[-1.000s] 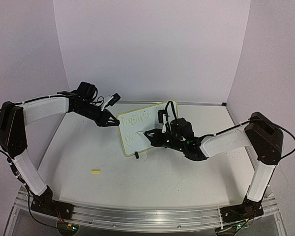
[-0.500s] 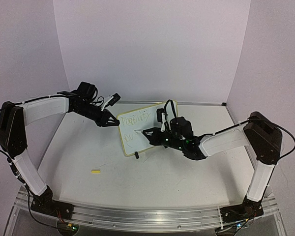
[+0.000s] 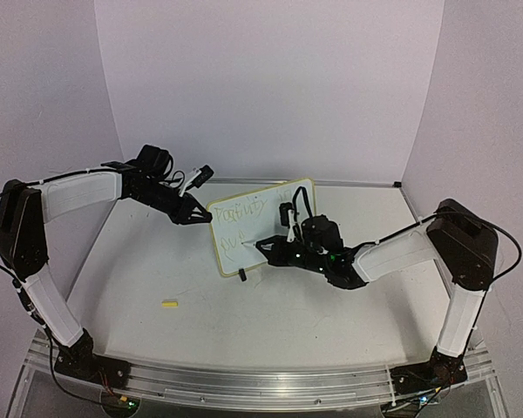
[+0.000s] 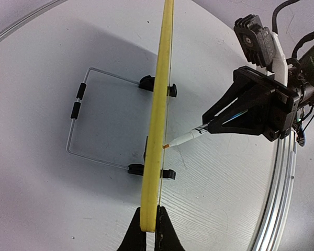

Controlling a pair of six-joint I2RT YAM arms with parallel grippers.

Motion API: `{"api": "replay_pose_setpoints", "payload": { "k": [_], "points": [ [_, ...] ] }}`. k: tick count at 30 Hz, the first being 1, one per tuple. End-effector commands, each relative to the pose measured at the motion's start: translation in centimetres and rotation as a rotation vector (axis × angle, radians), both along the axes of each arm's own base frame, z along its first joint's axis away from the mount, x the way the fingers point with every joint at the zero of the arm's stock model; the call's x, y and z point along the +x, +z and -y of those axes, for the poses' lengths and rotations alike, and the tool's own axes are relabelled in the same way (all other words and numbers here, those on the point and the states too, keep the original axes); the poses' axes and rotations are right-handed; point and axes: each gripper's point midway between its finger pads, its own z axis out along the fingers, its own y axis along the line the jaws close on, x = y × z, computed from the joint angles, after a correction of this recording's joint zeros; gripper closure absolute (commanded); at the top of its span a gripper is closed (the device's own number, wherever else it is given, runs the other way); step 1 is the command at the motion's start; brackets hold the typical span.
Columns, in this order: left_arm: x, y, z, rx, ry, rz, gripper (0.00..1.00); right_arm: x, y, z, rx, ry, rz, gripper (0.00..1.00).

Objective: Write a sentence on the whiteboard

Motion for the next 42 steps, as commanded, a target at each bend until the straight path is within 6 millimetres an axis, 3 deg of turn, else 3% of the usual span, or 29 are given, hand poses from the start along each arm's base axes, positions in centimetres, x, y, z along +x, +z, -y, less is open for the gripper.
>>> {"api": "replay_pose_setpoints", "payload": {
  "k": [1, 9, 19, 32, 42],
  "points": [
    [-1.0, -2.0, -0.1, 0.076, -0.011, -0.054, 1.0, 0.5, -0.8, 0.4, -0.004, -0.028, -0.007, 1.0],
    [-1.0, -2.0, -0.1, 0.076, -0.01, -0.054, 1.0, 0.8, 0.9, 1.9, -0.007, -0.087, 0.036, 1.0],
    [-1.0, -1.9, -0.1, 0.074, -0.009, -0.052, 1.0, -0.3, 4.7, 1.2, 0.057, -0.005, 0.126, 1.0],
    [-0.9, -2.0, -0.1, 0.075, -0.009, -0.051, 1.0, 1.0, 5.0, 0.3, 0.061, -0.03, 0.136, 1.0],
    [-0.9, -2.1, -0.1, 0.076, -0.008, -0.055, 1.0, 1.6, 4.0, 0.1, 0.039, -0.043, 0.118, 1.0]
  ]
}}
